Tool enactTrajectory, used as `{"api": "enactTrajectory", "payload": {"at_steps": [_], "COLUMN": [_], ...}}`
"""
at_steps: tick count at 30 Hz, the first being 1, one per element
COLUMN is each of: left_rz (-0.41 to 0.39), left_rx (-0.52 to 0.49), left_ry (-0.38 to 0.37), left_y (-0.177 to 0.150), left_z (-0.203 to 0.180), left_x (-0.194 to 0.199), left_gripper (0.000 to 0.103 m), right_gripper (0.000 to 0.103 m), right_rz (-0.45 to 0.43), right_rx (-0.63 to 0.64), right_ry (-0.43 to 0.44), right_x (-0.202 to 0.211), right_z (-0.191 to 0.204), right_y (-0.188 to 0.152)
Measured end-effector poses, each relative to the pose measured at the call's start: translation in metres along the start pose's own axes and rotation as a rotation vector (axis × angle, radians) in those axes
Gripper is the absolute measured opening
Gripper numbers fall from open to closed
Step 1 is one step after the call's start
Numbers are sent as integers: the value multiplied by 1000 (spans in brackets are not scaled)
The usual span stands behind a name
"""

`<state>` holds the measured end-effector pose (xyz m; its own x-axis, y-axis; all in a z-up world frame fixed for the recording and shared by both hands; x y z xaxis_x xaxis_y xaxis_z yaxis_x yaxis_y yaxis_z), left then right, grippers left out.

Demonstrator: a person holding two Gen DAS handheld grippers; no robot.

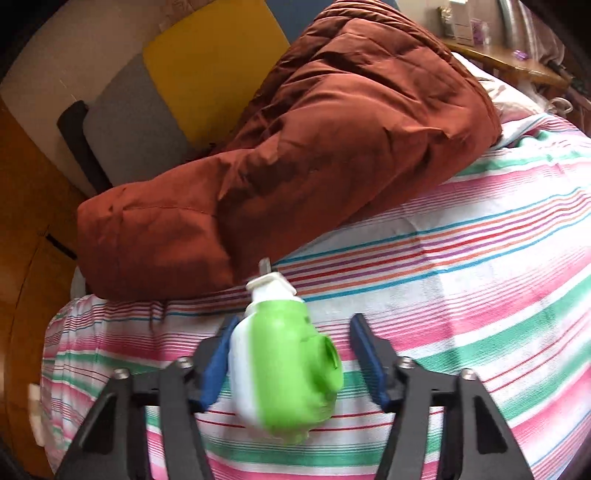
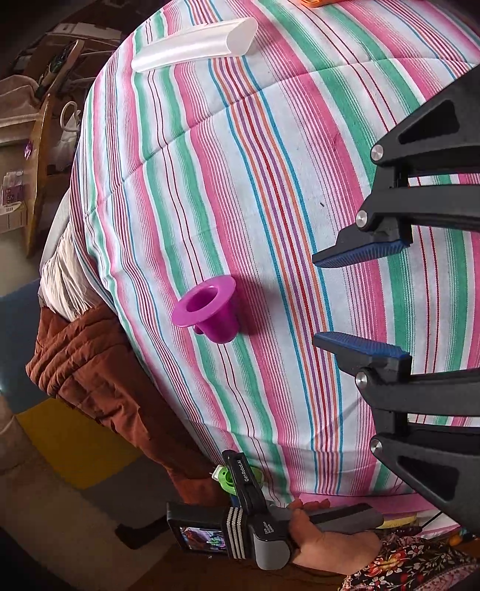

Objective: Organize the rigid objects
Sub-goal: 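Grasp the green-and-white plug piece with the left gripper while right moves toward the magenta cup, then grasp the magenta perforated cup with the right gripper while left holds the green piece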

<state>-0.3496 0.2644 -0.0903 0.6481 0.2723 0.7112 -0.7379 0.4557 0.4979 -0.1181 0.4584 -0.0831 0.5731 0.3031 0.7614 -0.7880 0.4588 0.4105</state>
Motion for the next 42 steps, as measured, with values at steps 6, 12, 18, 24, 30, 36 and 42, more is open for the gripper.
{"api": "enactTrajectory", "payload": {"at_steps": [6, 12, 18, 24, 30, 36, 42], "left_rz": [-8, 36, 51, 15, -11, -5, 17], "left_rx": [20, 99, 180, 219, 165, 234, 309], "left_ry": [-111, -326, -579, -521, -493, -455, -267], "left_y": [-13, -46, -83, -93, -99, -100, -89], "left_z": [5, 11, 2, 1, -3, 4, 51], "left_x": [11, 37, 83, 115, 117, 110, 93], "left_gripper": [42, 42, 43, 78, 79, 70, 69], "right_gripper": [36, 36, 36, 36, 36, 36, 36], "right_rz": [-9, -13, -24, -42, -58, -60, -65], "right_rx": [-25, -40, -57, -81, -108, -118, -127], "right_ry": [3, 12, 24, 23, 25, 17, 23], "right_x": [2, 2, 5, 11, 14, 15, 16], "right_z": [-4, -5, -6, -13, -18, -22, -25], "right_y": [0, 1, 1, 4, 6, 5, 6]}}
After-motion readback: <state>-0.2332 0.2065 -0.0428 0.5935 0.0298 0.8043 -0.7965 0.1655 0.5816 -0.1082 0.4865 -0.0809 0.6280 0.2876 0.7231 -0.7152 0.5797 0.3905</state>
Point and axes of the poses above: each gripper's, at about its wrist camera, not at the fingertips, and x roughly against the way its jaws point, z to its left, y to its top, the point moved 1 cm from there along -x, roughly the way its jaws point, and after that the axes turned 13 degrees about y, right-handed, at the moved point
